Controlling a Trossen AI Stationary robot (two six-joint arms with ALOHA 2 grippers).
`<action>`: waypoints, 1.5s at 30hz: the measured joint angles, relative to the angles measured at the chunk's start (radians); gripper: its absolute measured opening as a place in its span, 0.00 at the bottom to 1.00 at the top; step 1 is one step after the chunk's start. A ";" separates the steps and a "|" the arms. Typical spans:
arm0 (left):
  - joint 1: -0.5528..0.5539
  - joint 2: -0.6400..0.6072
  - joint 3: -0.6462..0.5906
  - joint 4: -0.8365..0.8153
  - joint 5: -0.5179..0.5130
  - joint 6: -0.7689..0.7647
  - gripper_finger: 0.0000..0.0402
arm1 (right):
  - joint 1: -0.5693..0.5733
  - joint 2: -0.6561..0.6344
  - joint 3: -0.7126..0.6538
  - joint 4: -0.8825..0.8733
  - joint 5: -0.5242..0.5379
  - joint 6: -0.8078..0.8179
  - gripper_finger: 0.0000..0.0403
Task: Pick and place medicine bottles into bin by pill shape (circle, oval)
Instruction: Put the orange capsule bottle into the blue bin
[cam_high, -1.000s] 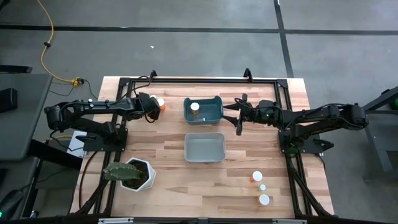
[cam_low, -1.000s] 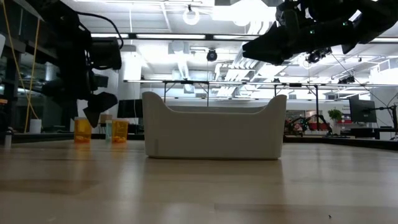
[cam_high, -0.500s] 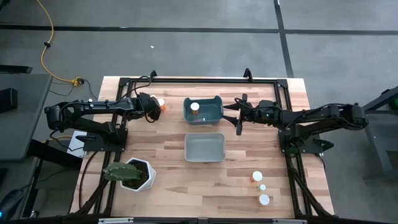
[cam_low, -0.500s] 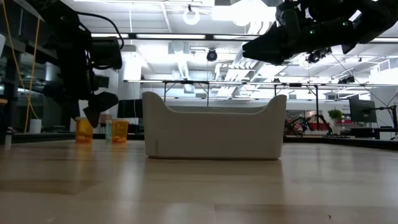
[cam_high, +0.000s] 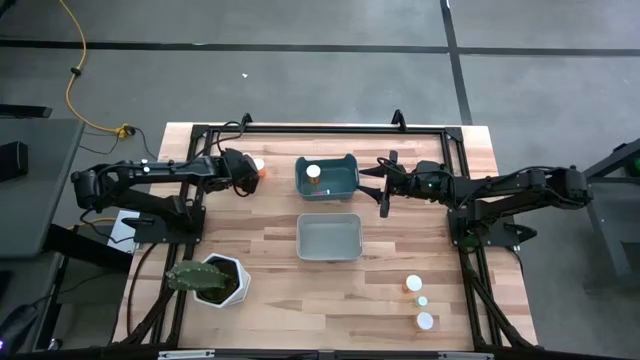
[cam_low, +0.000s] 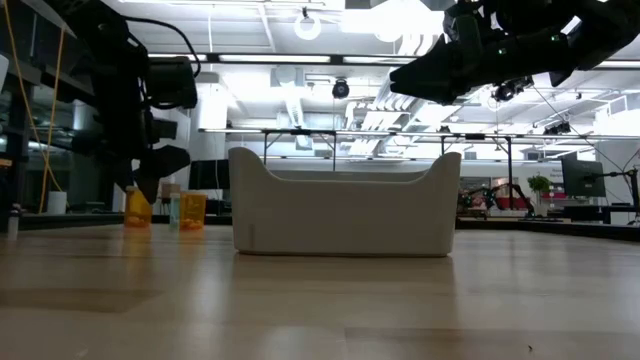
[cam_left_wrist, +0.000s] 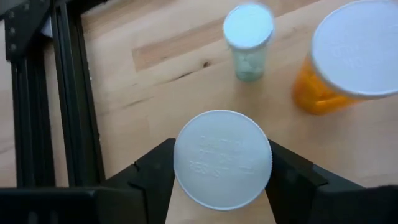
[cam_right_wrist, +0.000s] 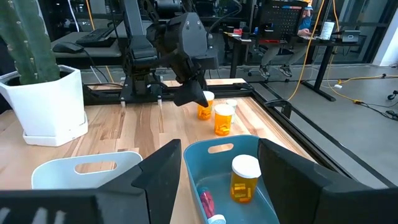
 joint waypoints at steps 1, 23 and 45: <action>0.000 -0.002 0.008 -0.002 0.000 0.011 0.48 | 0.000 0.000 0.000 0.000 0.000 0.000 0.51; -0.329 -0.268 0.081 0.251 -0.152 0.139 0.48 | 0.000 0.000 0.000 -0.008 0.000 0.003 0.51; -0.375 0.353 0.398 0.394 0.025 0.424 0.48 | 0.000 0.000 0.000 -0.008 0.000 0.010 0.51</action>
